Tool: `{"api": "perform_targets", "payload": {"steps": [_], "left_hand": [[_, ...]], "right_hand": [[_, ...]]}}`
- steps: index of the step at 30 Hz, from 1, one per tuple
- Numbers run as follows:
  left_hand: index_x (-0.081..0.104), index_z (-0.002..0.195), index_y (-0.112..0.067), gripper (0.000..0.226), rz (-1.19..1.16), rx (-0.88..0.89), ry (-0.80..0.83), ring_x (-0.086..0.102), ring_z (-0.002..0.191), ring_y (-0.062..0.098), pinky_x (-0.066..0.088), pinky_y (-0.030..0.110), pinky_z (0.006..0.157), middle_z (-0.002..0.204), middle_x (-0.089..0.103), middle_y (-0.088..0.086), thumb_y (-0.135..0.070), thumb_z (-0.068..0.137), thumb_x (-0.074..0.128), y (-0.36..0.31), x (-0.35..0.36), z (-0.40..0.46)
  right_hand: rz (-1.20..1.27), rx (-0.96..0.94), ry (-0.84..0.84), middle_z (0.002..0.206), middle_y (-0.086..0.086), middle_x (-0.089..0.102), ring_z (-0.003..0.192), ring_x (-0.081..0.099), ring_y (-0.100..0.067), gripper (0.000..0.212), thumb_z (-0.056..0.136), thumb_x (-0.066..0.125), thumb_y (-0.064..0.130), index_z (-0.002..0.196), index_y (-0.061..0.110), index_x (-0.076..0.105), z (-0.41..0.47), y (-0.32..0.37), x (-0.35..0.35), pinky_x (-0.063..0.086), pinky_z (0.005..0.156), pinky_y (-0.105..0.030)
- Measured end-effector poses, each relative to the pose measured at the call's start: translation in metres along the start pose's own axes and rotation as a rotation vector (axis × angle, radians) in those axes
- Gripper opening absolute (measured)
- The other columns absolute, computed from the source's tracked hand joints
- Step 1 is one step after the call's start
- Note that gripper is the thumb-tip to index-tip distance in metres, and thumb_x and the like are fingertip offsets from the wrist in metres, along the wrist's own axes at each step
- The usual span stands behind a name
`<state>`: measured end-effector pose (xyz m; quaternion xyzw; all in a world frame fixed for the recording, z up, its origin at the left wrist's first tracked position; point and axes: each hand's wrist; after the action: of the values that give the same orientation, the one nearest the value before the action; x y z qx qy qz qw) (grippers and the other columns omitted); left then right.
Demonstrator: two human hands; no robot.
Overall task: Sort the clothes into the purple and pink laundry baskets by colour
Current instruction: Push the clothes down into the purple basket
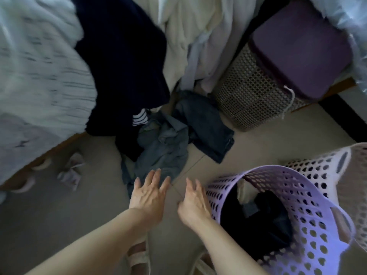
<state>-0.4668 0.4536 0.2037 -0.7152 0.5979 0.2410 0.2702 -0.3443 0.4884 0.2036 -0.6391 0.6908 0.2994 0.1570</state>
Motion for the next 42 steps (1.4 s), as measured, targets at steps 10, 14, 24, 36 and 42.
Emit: {"api": "perform_targets", "payload": {"steps": [10,14,24,36,42], "left_hand": [[-0.011,0.151,-0.022,0.084,-0.053,-0.114,0.125,-0.004,0.147,0.025,0.010,0.048,0.115,0.159,-0.012,0.010,-0.031,0.094,0.050,0.075,0.083,0.050],[-0.015,0.150,-0.024,0.088,-0.061,-0.111,0.211,-0.006,0.147,0.027,0.007,0.050,0.116,0.158,-0.016,0.011,-0.035,0.094,0.052,0.081,0.129,0.089],[-0.003,0.152,-0.032,0.084,-0.117,-0.138,0.141,0.001,0.145,0.032,0.009,0.049,0.117,0.157,-0.011,0.016,-0.028,0.091,0.055,0.080,0.212,0.190],[0.003,0.152,-0.027,0.082,-0.105,-0.149,0.066,0.002,0.145,0.032,0.013,0.051,0.117,0.156,-0.016,0.016,-0.031,0.091,0.058,0.090,0.261,0.234],[-0.001,0.152,-0.021,0.075,-0.160,-0.176,0.049,0.017,0.141,0.032,0.019,0.044,0.114,0.156,-0.009,0.015,-0.029,0.096,0.048,0.086,0.240,0.216]], "right_hand": [[-0.084,-0.093,0.113,0.159,-0.010,-0.002,0.146,0.008,-0.027,0.078,0.094,0.051,0.019,0.152,0.021,-0.002,0.074,0.037,0.080,0.015,0.117,-0.037],[-0.167,-0.121,0.171,0.159,-0.012,-0.005,0.146,0.007,-0.026,0.082,0.093,0.052,0.021,0.152,0.018,-0.005,0.118,0.021,0.116,0.013,0.118,-0.035],[-0.323,-0.222,0.180,0.159,-0.012,-0.011,0.145,0.009,-0.026,0.083,0.091,0.056,0.020,0.152,0.017,0.000,0.216,-0.013,0.180,0.020,0.116,-0.036],[-0.617,-0.304,0.247,0.157,-0.008,-0.018,0.144,0.008,-0.030,0.069,0.091,0.057,0.020,0.150,0.014,0.021,0.288,-0.001,0.203,0.024,0.117,-0.039],[-0.507,-0.398,0.054,0.133,-0.011,0.041,0.109,0.043,-0.017,0.032,0.095,0.046,0.013,0.125,0.005,0.046,0.274,0.011,0.184,0.040,0.083,-0.021]]}}
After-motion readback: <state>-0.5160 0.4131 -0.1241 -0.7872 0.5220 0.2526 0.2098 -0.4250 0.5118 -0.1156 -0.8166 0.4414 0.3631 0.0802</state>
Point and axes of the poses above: each hand's wrist, its own z-axis towards the middle knuckle, its own x-axis out of the palm, y = z × x
